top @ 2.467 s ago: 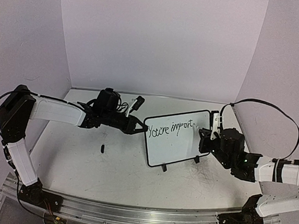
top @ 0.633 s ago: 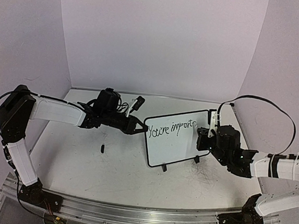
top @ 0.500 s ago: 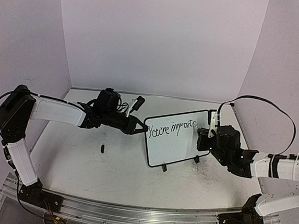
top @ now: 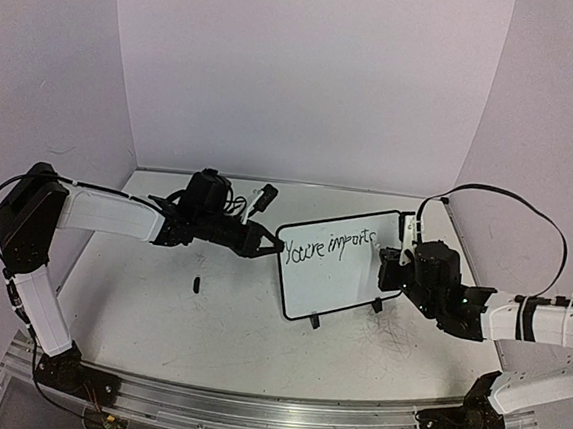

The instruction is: Write a sentence on the whiteboard

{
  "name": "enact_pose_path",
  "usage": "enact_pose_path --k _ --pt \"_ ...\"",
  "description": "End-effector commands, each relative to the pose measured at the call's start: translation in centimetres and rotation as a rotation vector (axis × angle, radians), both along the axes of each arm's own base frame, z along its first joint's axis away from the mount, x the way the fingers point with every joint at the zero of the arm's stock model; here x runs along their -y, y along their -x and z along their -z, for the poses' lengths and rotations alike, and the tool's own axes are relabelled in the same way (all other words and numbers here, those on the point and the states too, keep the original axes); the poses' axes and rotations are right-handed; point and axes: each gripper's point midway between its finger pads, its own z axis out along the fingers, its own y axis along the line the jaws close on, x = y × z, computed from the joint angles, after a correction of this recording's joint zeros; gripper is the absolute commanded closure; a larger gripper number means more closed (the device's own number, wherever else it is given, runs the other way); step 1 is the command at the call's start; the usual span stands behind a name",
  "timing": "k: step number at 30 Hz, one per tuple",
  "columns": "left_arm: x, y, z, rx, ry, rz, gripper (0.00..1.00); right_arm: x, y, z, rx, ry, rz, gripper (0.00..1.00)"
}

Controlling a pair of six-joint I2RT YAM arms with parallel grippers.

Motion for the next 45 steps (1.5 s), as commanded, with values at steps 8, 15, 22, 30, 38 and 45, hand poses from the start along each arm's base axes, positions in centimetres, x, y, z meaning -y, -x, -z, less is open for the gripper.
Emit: enact_pose_path --k 8,15,22,30,38,45 --pt "-0.5 -0.2 -0.1 0.04 -0.032 -0.018 1.0 0.4 -1.3 -2.6 0.069 -0.028 0.066 1.0" --pt "-0.5 -0.2 -0.1 0.04 -0.032 -0.016 1.0 0.1 -1.7 -3.4 0.094 -0.036 0.064 1.0" --pt "-0.5 -0.2 -0.2 0.043 -0.032 -0.017 1.0 0.2 -1.8 -3.3 0.094 -0.03 0.073 1.0" --pt "-0.5 -0.2 -0.3 0.047 -0.031 -0.019 1.0 0.5 -0.6 -1.0 0.02 -0.018 0.046 1.0" --pt "-0.5 -0.2 -0.1 0.045 -0.034 -0.02 1.0 1.3 -0.1 0.3 -0.009 -0.007 0.063 1.0" --pt "-0.6 -0.3 -0.2 0.051 -0.034 -0.022 1.0 1.4 0.2 -1.6 0.032 -0.028 0.056 1.0"
